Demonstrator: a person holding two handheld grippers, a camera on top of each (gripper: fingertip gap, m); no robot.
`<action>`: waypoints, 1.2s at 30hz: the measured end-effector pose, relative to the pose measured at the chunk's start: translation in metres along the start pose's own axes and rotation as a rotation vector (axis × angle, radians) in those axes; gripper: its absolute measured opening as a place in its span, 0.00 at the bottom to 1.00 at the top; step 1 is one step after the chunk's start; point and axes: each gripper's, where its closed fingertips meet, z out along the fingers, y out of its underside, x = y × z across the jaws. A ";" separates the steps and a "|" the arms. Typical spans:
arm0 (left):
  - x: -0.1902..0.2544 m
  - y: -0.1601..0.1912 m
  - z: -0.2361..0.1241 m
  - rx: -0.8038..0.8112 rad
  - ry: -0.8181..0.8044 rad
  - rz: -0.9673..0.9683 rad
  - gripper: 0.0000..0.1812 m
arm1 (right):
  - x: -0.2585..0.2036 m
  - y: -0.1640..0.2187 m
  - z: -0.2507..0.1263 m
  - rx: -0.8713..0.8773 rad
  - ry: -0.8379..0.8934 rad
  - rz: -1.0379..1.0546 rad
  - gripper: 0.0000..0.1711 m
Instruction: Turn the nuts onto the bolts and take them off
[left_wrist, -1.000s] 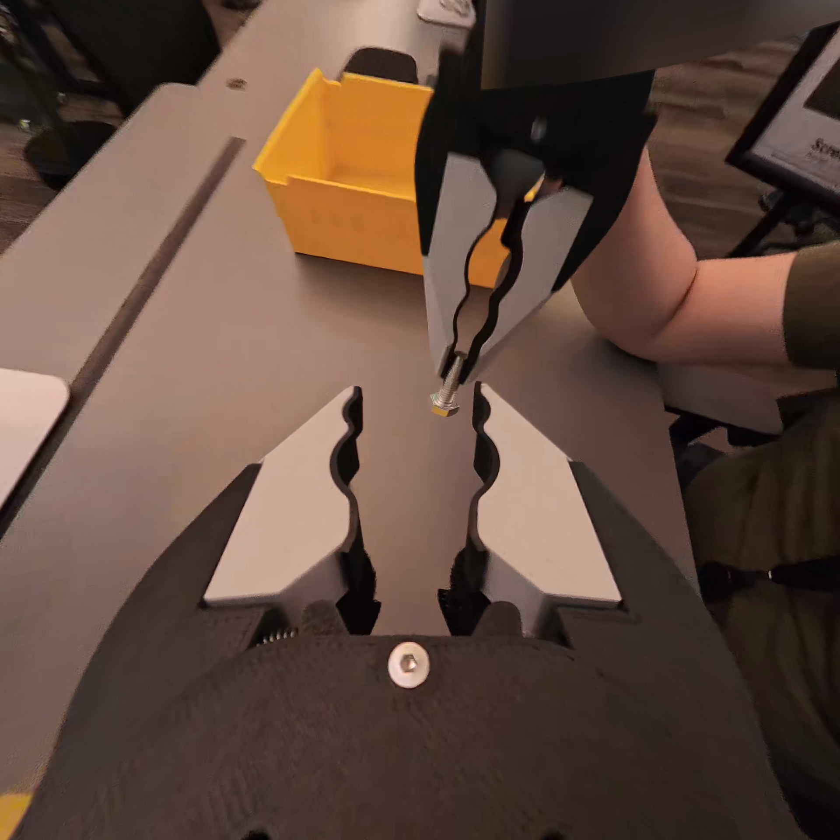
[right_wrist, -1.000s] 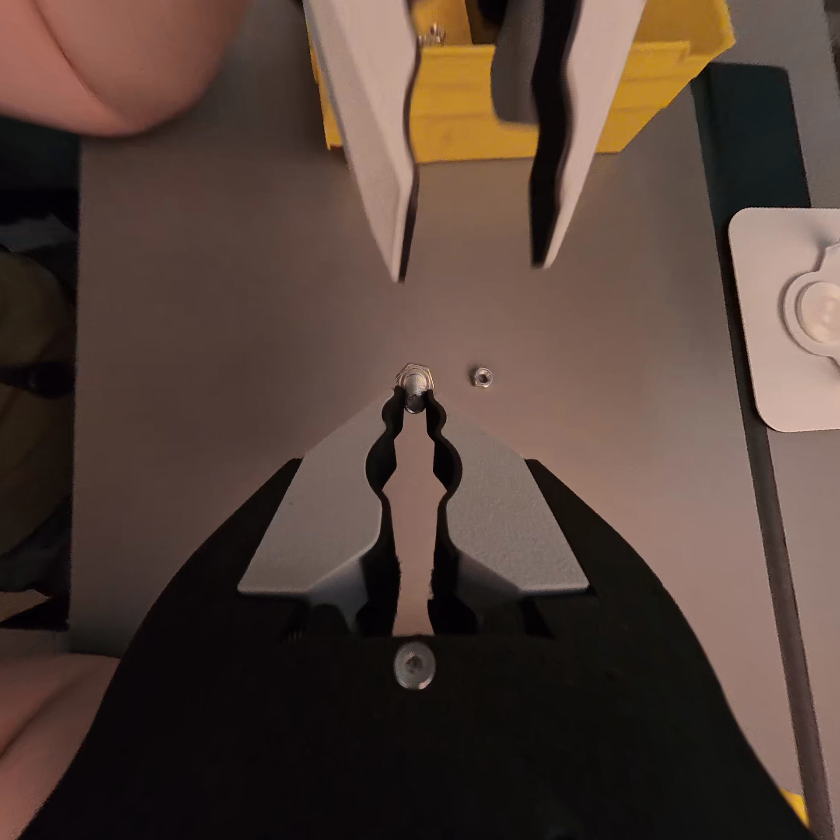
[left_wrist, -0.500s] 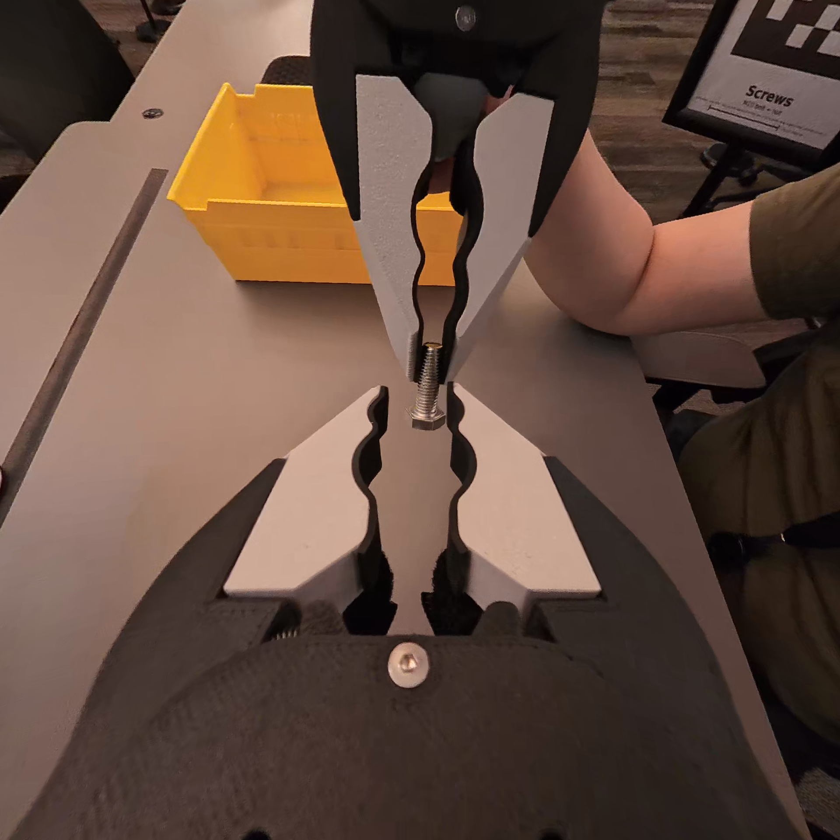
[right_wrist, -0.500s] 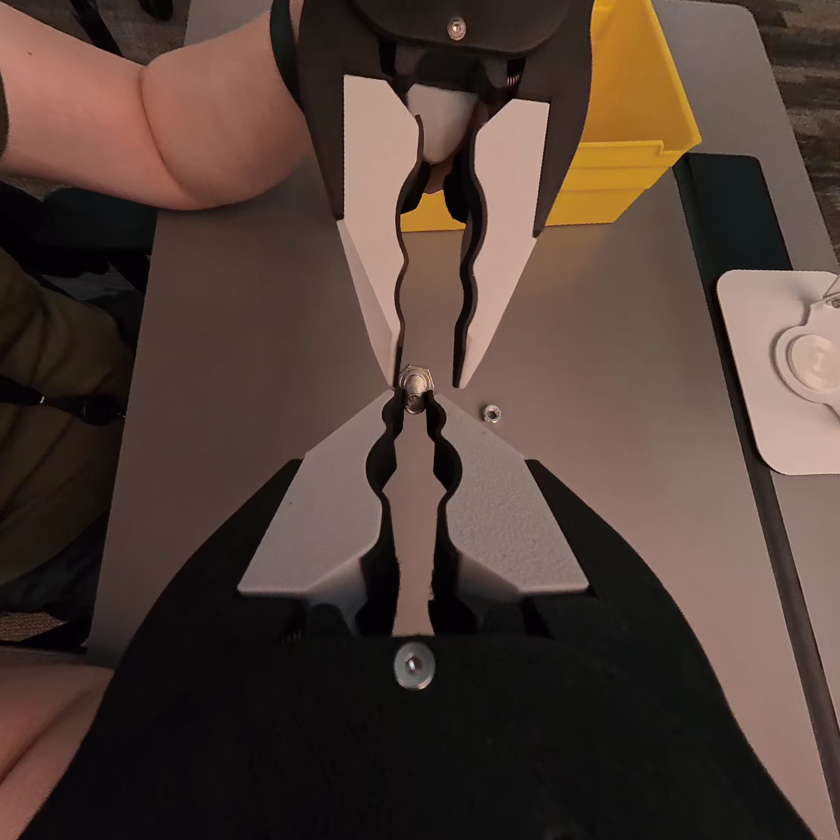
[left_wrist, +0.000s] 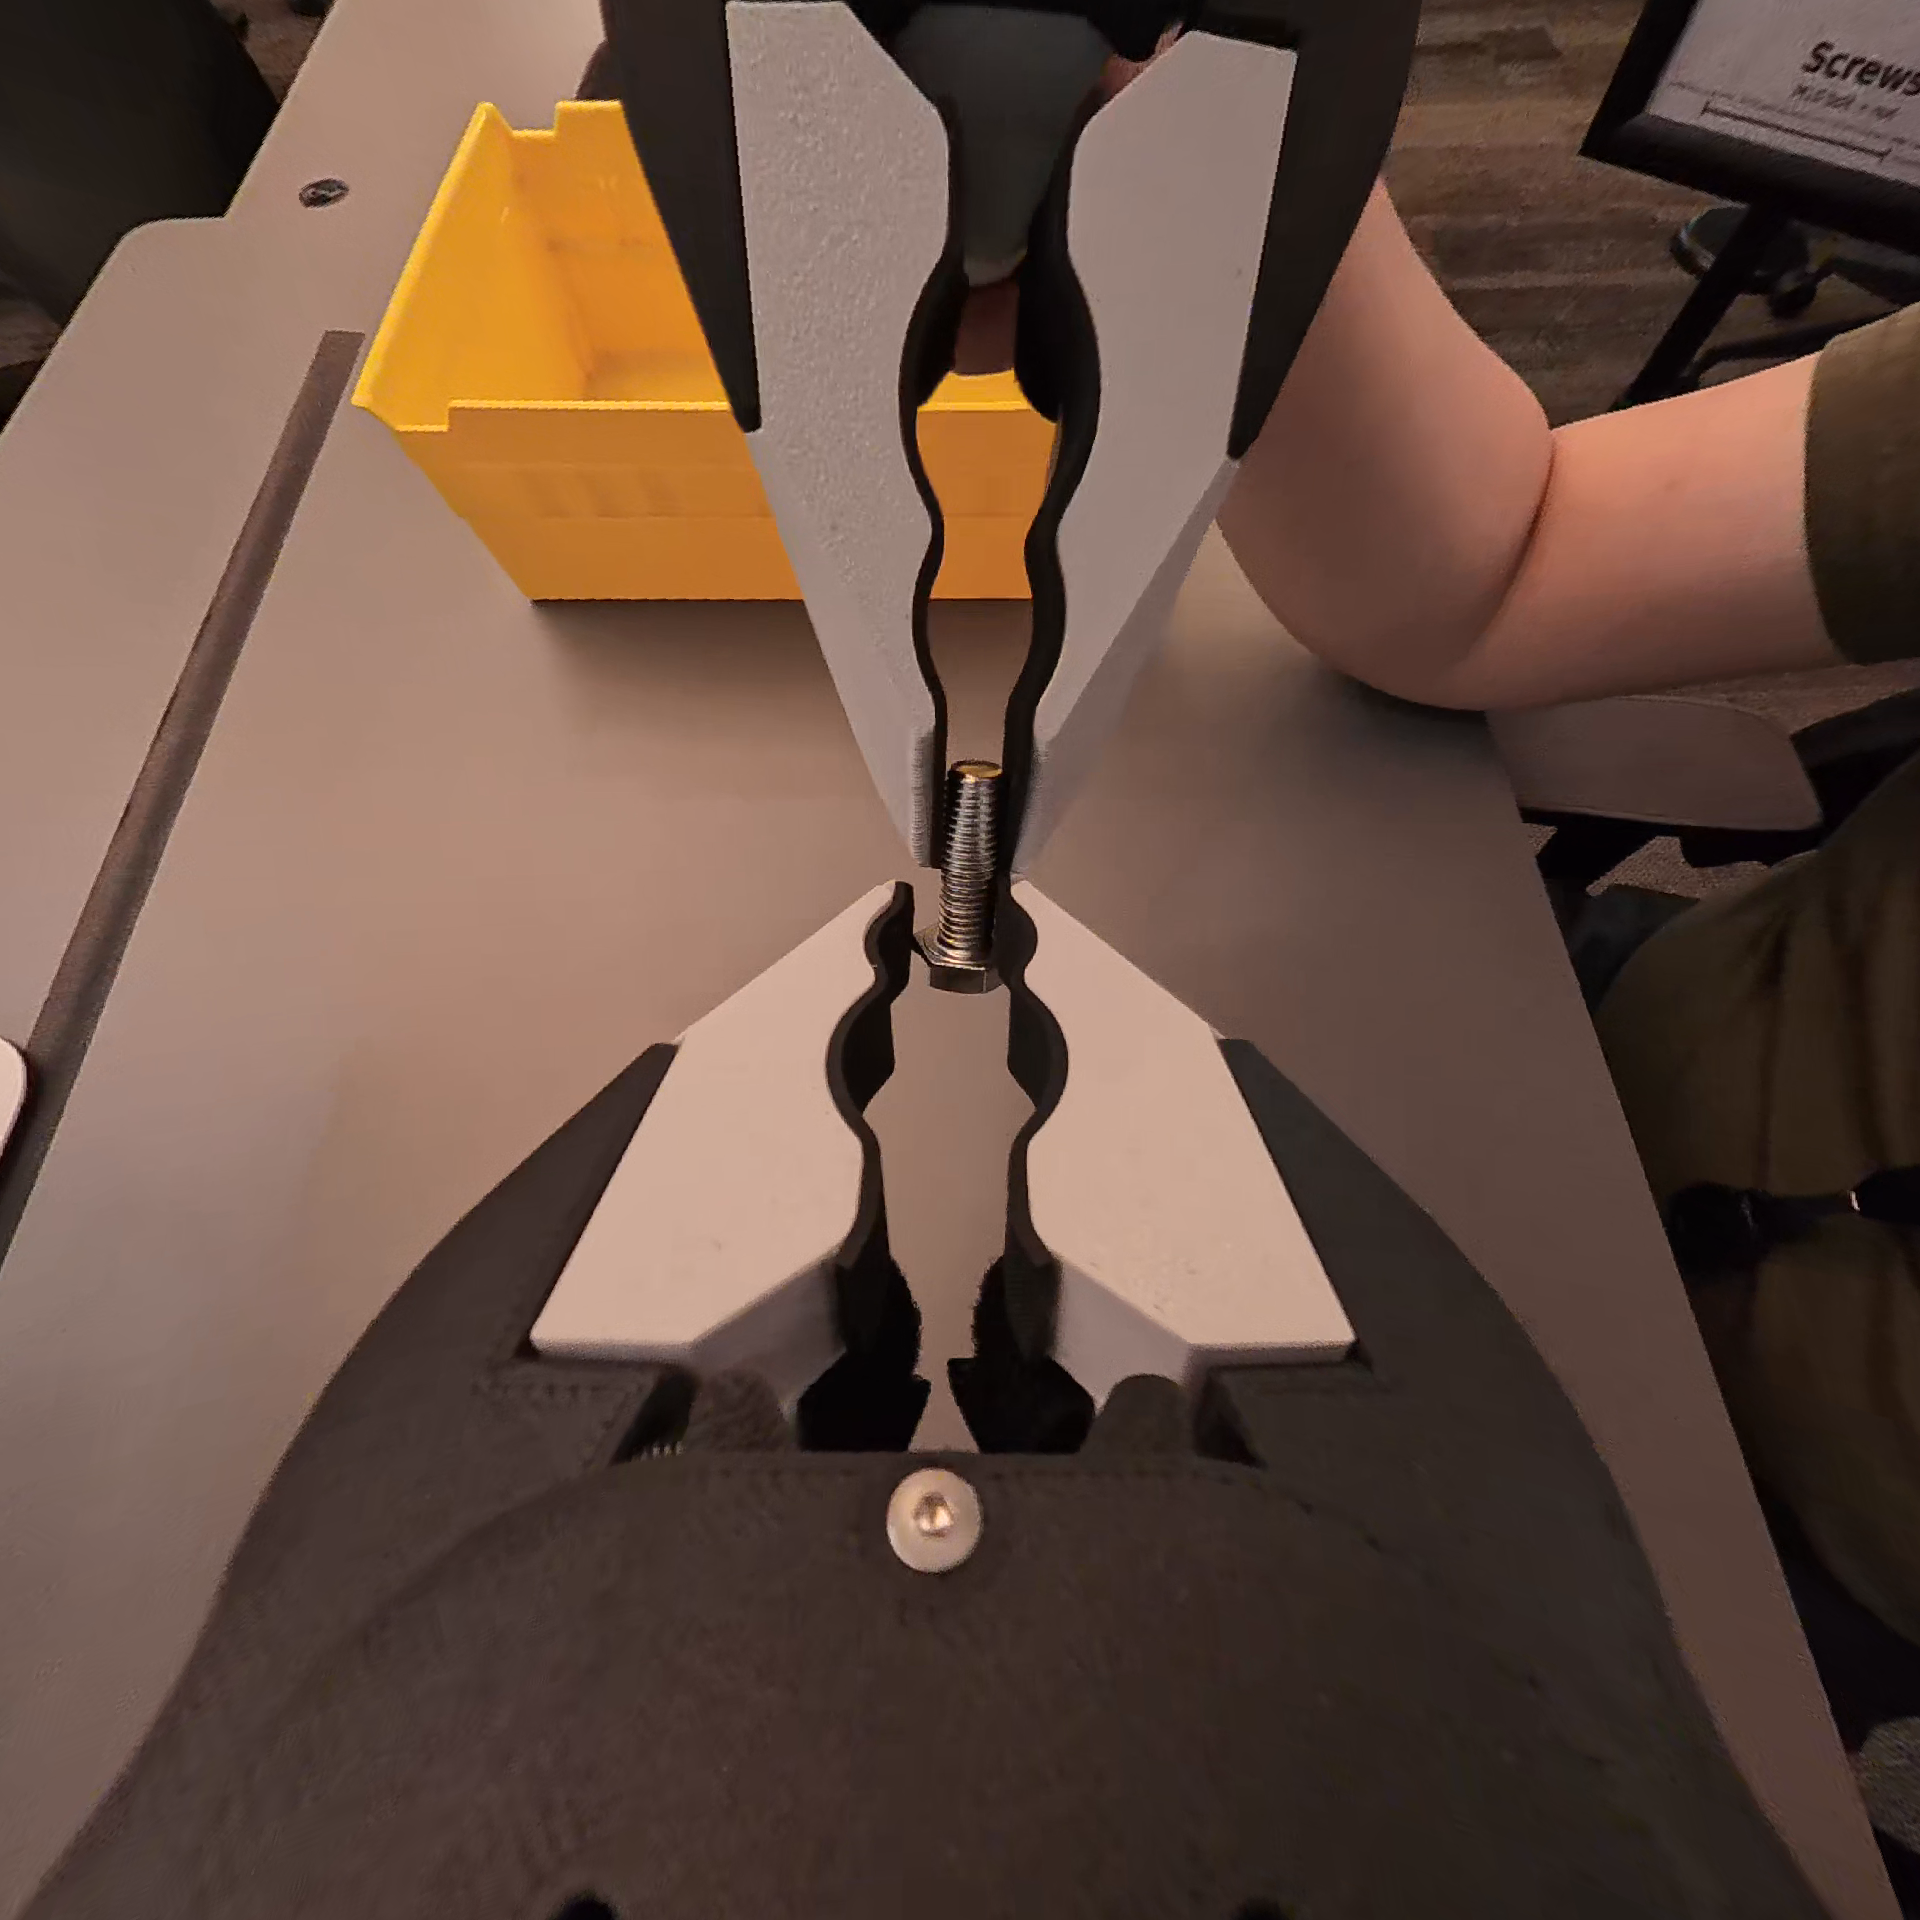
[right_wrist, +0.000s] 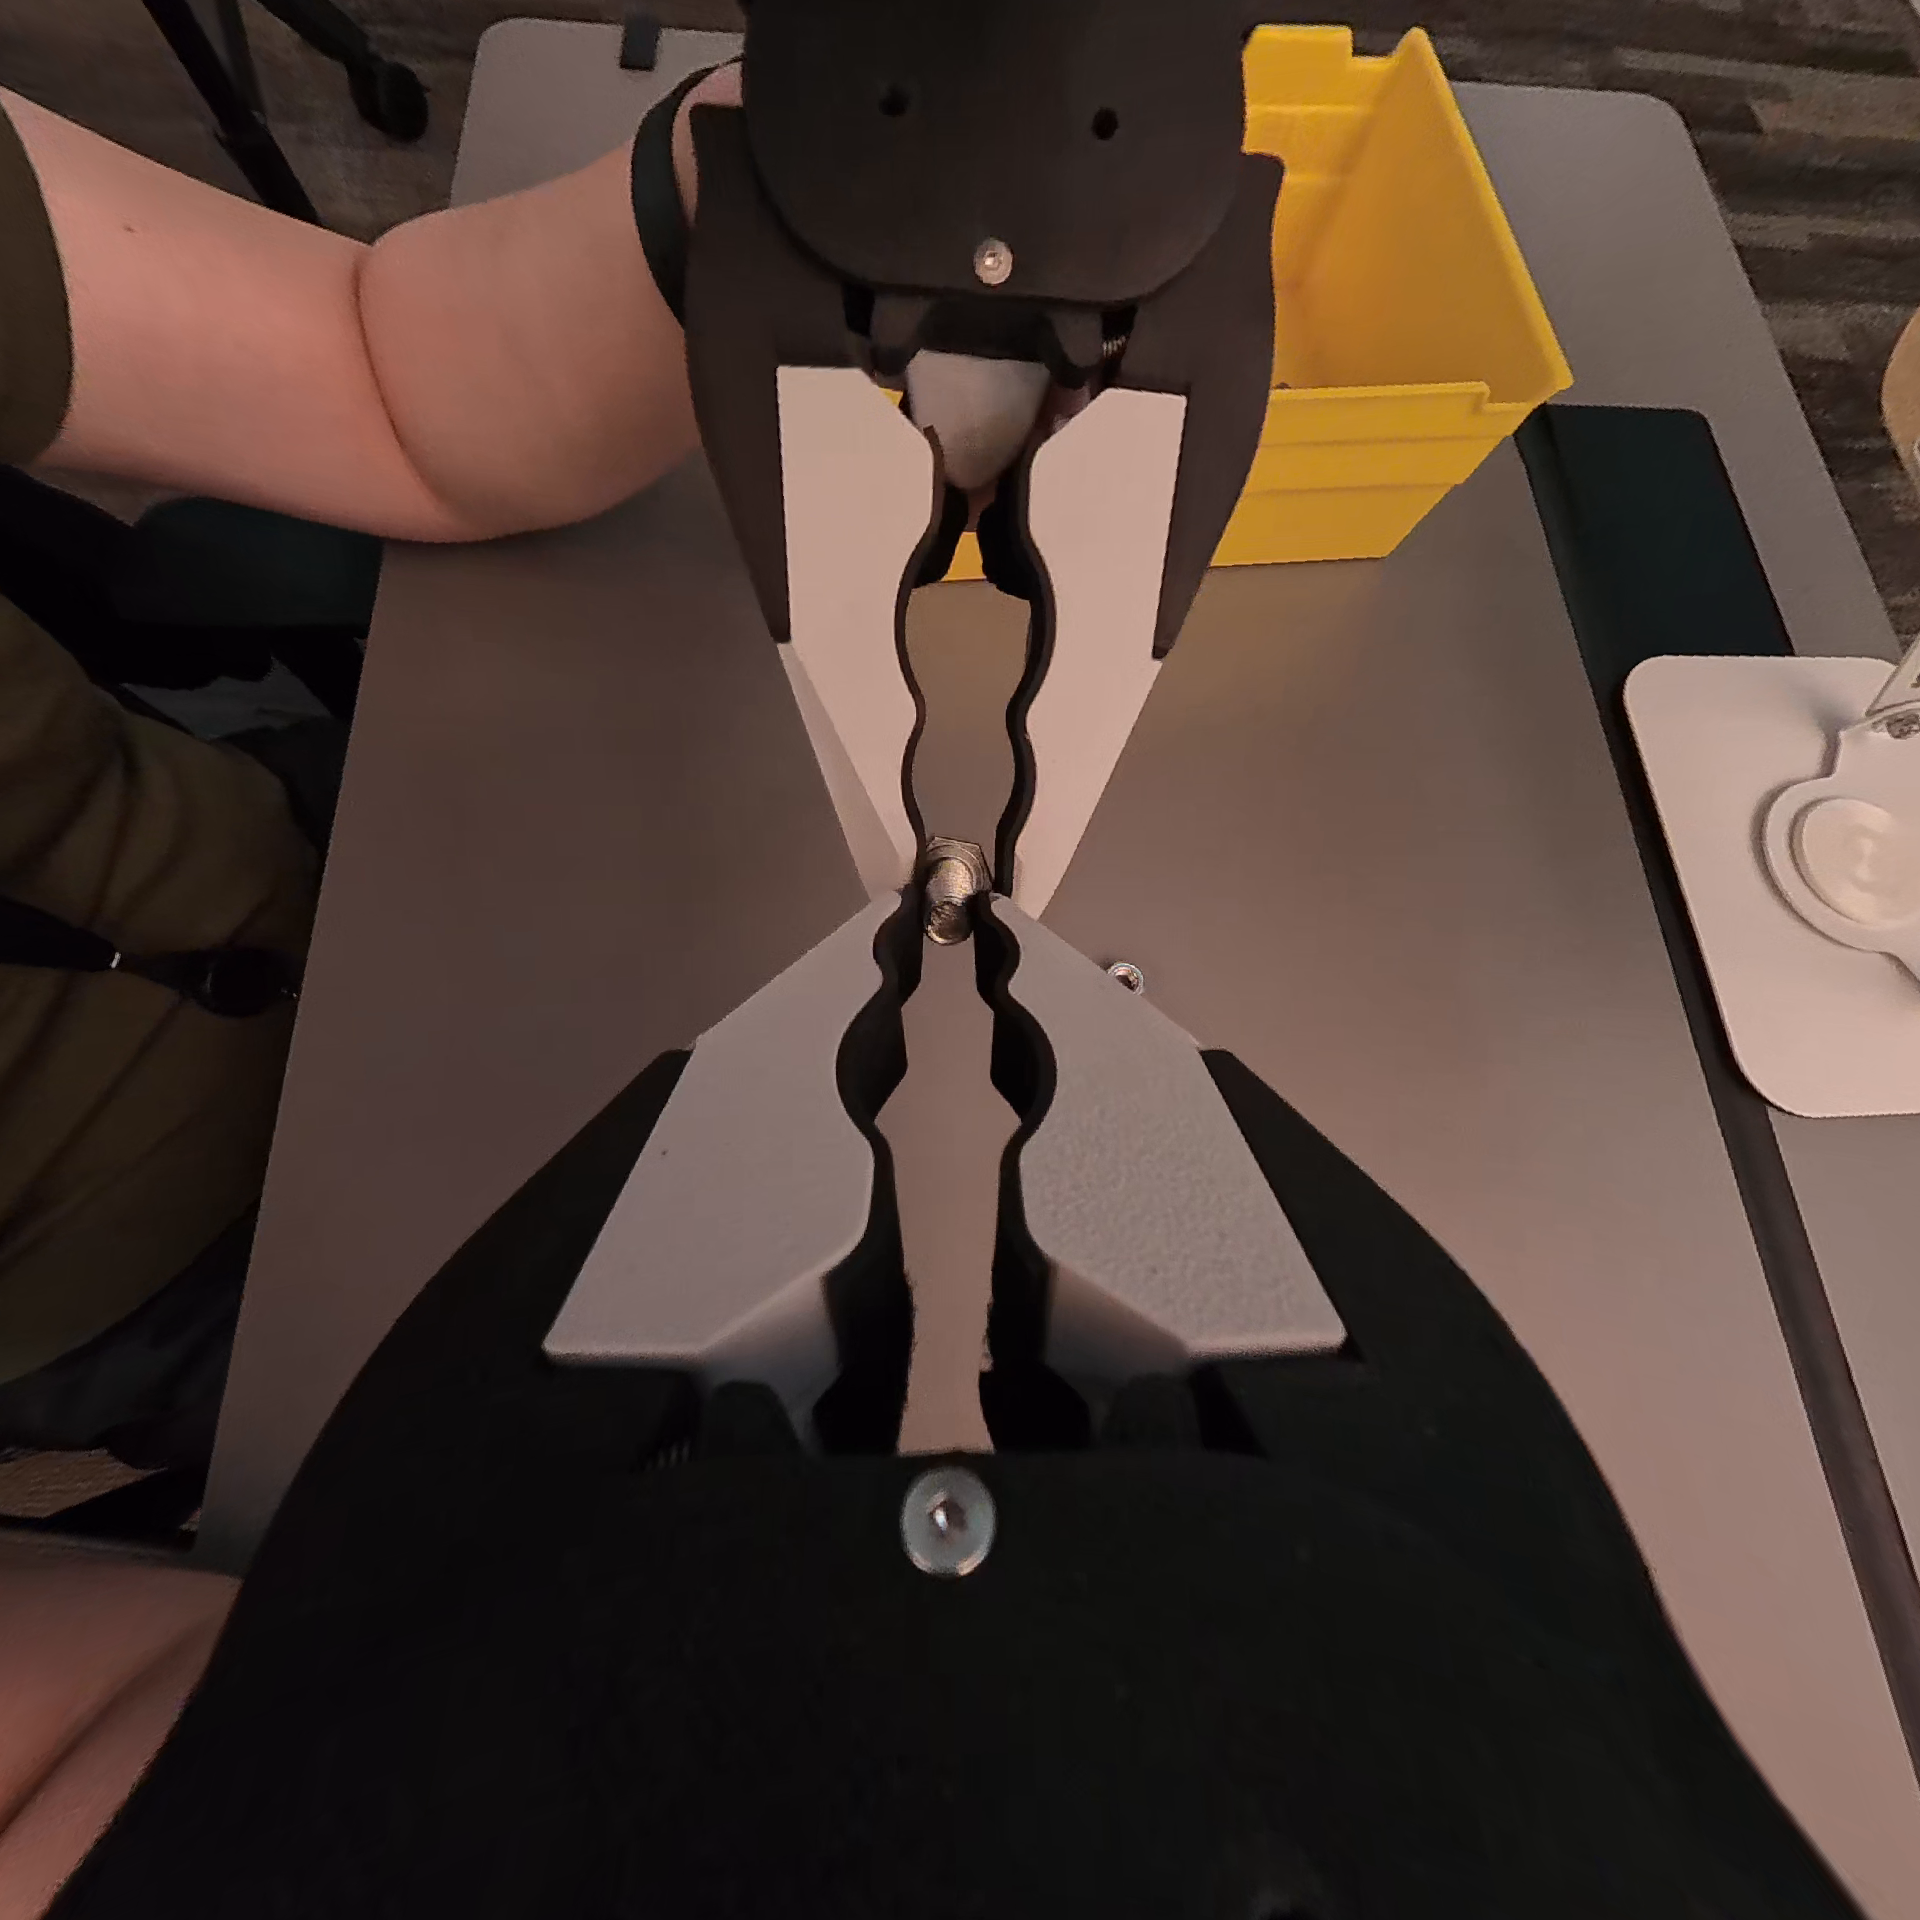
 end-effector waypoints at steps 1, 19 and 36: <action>-0.001 0.000 0.000 -0.001 -0.006 -0.003 0.08 | 0.001 0.000 0.000 0.002 -0.002 0.014 0.04; -0.003 -0.014 -0.014 0.159 0.311 -0.480 0.07 | 0.019 -0.021 -0.020 0.237 -0.097 0.238 0.14; -0.031 -0.024 -0.092 0.243 -0.036 -0.369 0.07 | 0.064 0.061 0.037 -0.211 0.158 0.050 0.14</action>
